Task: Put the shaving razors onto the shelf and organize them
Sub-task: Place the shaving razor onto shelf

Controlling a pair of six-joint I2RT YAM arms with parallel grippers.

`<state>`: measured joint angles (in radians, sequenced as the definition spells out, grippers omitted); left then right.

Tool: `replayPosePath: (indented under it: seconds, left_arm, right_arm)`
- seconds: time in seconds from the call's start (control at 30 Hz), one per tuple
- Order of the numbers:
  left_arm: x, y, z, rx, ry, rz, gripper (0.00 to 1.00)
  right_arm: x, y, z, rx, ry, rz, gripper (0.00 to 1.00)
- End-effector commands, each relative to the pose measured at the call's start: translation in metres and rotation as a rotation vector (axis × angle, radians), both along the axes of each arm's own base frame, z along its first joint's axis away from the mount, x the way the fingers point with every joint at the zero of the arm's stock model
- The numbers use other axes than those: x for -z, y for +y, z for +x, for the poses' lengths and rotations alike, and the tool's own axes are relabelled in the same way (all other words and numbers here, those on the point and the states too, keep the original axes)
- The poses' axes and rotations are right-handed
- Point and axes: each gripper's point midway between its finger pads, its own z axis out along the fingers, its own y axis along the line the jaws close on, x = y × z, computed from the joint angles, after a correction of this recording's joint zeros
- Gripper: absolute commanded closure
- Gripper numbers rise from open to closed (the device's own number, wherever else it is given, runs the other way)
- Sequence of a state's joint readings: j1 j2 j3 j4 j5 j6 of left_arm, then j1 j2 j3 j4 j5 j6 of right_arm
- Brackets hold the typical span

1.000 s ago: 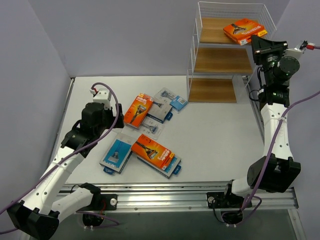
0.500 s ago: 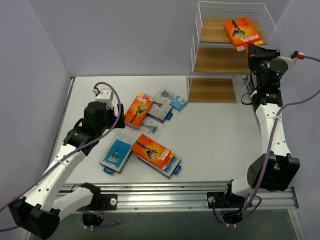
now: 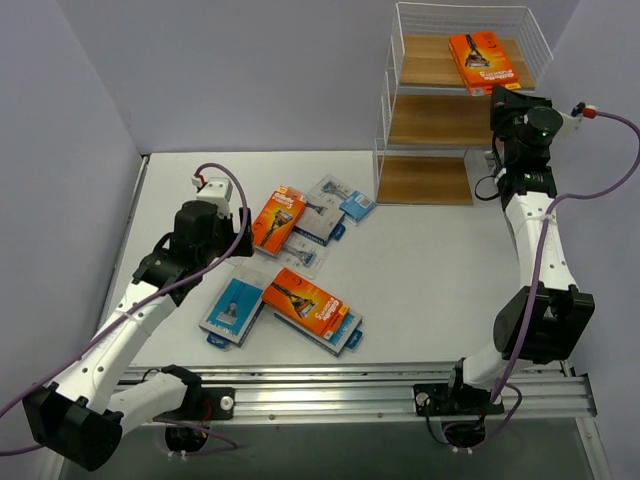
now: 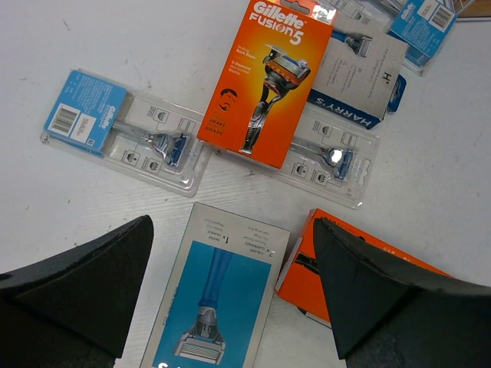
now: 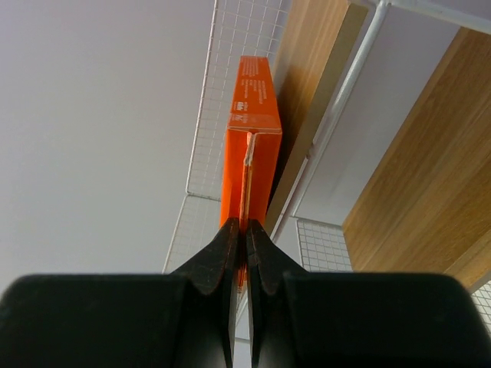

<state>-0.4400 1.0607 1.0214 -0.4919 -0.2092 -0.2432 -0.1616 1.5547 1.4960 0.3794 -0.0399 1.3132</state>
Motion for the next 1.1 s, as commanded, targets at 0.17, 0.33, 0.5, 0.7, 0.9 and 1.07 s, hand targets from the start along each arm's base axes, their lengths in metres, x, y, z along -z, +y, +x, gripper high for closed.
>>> replayPosePath:
  seconds: [0.17,0.33,0.5,0.7,0.9,1.07]
  left_arm:
    - [-0.005,-0.008,0.004,0.022,-0.016,-0.023,0.06]
    - [-0.005,-0.007,0.004,0.020,-0.017,-0.020,0.06]
    - [-0.003,-0.007,0.005,0.019,-0.013,-0.018,0.06]
    - [-0.002,-0.009,0.005,0.023,-0.008,-0.018,0.06]
    - [-0.001,-0.009,0.005,0.024,-0.005,-0.017,0.06]
    - [0.000,-0.010,0.006,0.027,-0.001,-0.018,0.06]
  right_arm:
    - [-0.031,-0.009,0.003,0.054,-0.064,0.025,1.00]
    - [-0.027,-0.012,0.007,0.065,-0.057,0.042,1.00]
    - [-0.024,-0.020,0.010,0.086,-0.039,0.050,1.00]
    - [-0.022,-0.028,0.014,0.105,-0.026,0.052,1.00]
    - [-0.017,-0.034,0.020,0.112,-0.013,0.066,1.00]
    - [-0.014,-0.041,0.022,0.129,-0.003,0.068,1.00]
